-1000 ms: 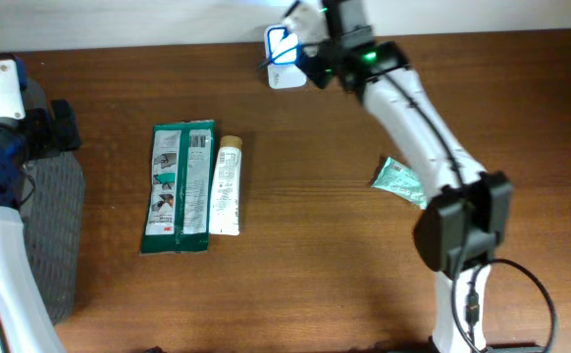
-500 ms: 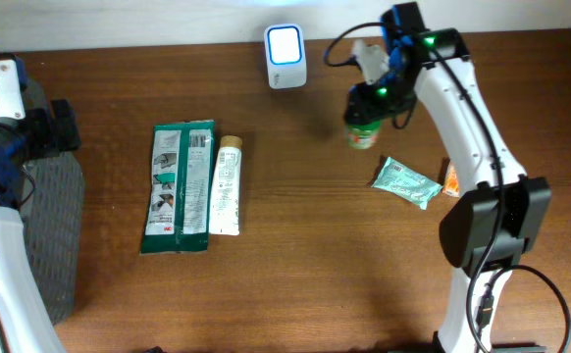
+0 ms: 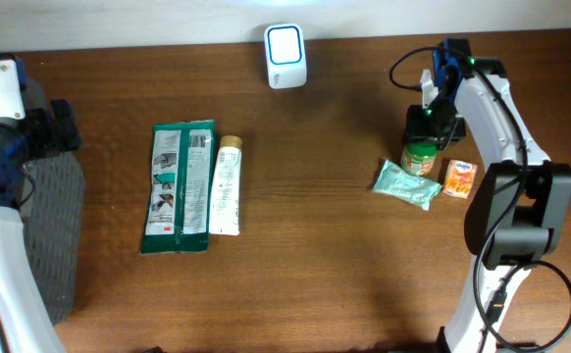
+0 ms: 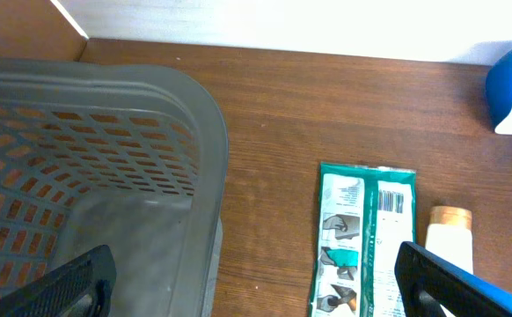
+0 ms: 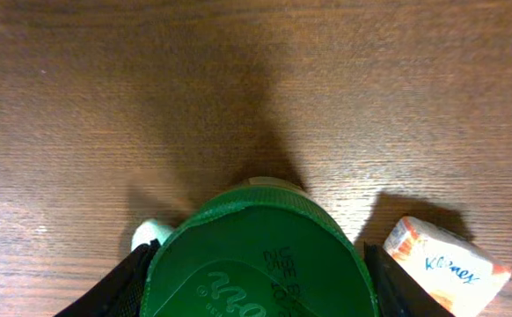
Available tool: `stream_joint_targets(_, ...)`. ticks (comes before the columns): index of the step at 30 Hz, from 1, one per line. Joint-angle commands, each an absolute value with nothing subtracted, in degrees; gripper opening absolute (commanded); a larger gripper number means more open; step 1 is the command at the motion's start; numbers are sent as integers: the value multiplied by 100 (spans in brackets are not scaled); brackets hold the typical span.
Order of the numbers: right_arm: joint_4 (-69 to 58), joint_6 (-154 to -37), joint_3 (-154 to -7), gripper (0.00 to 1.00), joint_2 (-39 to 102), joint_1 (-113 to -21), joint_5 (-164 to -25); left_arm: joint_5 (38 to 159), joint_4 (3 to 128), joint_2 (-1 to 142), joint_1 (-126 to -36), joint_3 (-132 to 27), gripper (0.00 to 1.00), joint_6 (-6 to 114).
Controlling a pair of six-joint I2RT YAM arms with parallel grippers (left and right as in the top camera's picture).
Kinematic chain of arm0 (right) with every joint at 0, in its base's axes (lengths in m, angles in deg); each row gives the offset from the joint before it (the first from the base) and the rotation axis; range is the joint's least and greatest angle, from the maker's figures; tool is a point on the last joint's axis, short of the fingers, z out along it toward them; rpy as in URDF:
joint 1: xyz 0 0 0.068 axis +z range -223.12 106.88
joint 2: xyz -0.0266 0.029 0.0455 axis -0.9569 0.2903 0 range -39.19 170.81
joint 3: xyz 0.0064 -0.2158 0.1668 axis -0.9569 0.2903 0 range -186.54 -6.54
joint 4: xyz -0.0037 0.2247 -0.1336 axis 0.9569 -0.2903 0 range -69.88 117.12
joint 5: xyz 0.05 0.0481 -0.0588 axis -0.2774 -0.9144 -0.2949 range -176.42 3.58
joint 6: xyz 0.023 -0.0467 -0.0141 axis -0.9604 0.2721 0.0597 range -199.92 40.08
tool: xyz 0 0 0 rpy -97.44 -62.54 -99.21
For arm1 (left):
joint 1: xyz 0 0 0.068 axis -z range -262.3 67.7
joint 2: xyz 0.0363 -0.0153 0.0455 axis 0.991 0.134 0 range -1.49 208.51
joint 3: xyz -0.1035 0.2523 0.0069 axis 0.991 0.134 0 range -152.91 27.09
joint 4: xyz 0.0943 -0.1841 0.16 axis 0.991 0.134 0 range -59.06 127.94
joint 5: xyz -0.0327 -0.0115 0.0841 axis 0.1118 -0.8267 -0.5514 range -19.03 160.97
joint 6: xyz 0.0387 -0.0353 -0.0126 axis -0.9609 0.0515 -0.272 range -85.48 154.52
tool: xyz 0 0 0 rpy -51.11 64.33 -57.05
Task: Scan the item barcode
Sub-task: 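Carry the jar right and set it beside the packets, then reach the right gripper to the white tube and grasp it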
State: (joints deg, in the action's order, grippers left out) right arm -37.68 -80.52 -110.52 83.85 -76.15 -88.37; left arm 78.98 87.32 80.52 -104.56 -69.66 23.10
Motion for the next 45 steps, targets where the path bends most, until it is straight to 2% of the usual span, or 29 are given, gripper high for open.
stream_joint_targets(1, -3715, -8262, -10912, 48, 8398, -7626, -8877, 7959, 8725, 8050, -10487, -6981, 99, 2221)
stream_joint_targets(6, -3551, -8325, -10908, 48, 8398, -7626, -8916, 7957, 8725, 8050, -10487, -6981, 99, 2221)
stream_joint_targets(12, -2743, -8325, -10908, 49, 8398, -7626, -8916, 7959, 8725, 8050, -10487, -6981, 99, 2221)
stream_joint_targets(17, -2994, -8323, -10906, 50, 8398, -7624, -8916, 7959, 8725, 8050, -10487, -6981, 99, 2221)
stream_joint_targets(19, -3145, -8321, -10910, 57, 8396, -7609, -8964, 7957, 8725, 8050, -10487, -6981, 99, 2221)
stream_joint_targets(22, -3324, -8318, -11076, 79, 8385, -7611, -9071, 7957, 8725, 8050, -10487, -6981, 99, 2221)
stream_joint_targets(27, -4126, -8190, -12025, 98, 8254, -7517, -9091, 7957, 8725, 8050, -10487, -6981, 99, 2221)
stream_joint_targets(30, -4705, -8190, -12678, 99, 8201, -7278, -9089, 7959, 8725, 8050, -10487, -6981, 99, 2221)
stream_joint_targets(34, -5197, -8196, -13290, 98, 8199, -6513, -9384, 7959, 8725, 8050, -10487, -6981, 99, 2221)
stream_joint_targets(40, -4994, -8386, -13177, 98, 8363, -5576, -10715, 7959, 8725, 8050, -10487, -6981, 99, 2221)
stream_joint_targets(45, -3973, -8721, -12313, 98, 8507, -4811, -10877, 7959, 8725, 8050, -10487, -6981, 99, 2221)
